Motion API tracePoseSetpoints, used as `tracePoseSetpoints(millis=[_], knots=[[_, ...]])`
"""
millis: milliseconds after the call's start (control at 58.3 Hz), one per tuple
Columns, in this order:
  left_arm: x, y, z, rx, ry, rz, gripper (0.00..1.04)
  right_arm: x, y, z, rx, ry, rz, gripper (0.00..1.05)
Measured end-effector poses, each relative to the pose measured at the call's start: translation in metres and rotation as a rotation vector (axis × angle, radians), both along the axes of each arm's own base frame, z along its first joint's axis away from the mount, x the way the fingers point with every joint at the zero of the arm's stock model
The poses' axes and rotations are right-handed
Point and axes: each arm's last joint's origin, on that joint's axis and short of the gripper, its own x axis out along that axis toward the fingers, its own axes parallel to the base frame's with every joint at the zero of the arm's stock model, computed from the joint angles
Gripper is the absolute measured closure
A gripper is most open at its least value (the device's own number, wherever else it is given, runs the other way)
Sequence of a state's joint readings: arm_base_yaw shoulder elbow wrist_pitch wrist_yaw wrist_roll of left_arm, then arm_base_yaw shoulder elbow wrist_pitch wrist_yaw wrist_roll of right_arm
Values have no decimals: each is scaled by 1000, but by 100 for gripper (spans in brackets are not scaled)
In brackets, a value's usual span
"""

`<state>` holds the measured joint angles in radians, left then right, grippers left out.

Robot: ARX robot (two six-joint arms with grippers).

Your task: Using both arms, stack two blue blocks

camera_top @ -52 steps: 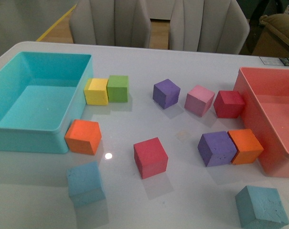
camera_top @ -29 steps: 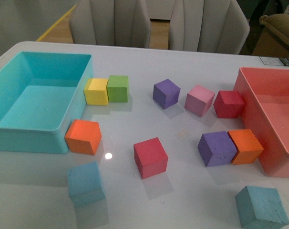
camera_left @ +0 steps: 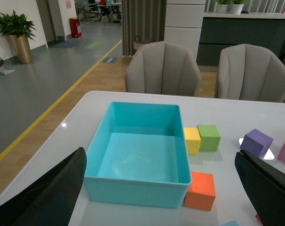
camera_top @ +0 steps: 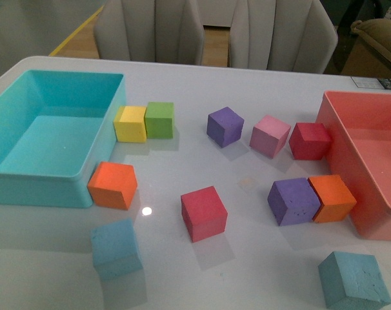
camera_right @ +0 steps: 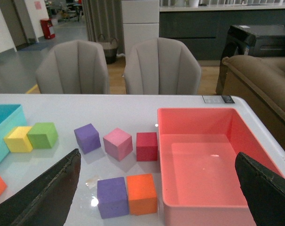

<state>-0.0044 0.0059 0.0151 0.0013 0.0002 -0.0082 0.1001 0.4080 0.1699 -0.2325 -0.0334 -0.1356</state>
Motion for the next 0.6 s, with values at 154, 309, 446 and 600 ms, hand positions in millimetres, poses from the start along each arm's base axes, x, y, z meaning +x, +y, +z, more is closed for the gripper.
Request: tracePoseSetpoints(millis=[154,309,446,600], knots=[[0,0,0,0,0,0,9,42,13,-8,36,142,3,9],[0,0,0,0,0,0,9,75,23,-34,80,302,-48,9],[0,0,0,0,0,0,9,92,29,-64,69,421,-102,9],[0,0,0,0,0,0,9,103,32,-90,55,516,-170,9]])
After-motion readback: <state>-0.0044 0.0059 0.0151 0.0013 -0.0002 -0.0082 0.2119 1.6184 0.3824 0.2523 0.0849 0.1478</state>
